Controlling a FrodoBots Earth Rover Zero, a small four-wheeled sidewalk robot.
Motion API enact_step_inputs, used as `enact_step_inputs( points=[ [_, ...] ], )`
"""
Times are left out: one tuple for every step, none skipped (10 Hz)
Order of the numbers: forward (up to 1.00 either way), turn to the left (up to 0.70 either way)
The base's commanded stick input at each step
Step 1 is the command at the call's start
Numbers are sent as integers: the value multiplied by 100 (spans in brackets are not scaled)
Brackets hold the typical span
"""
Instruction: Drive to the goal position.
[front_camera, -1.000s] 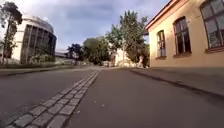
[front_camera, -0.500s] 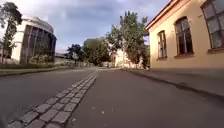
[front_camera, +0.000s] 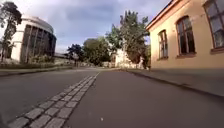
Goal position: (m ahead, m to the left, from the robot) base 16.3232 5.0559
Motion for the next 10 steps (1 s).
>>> enact_step_inputs(
  points=[
    [45, 0],
    [45, 0],
    [45, 0],
    [45, 0],
    [45, 0],
    [45, 0],
    [45, 0],
    [45, 0],
    [45, 0],
    [45, 0]
  ],
)
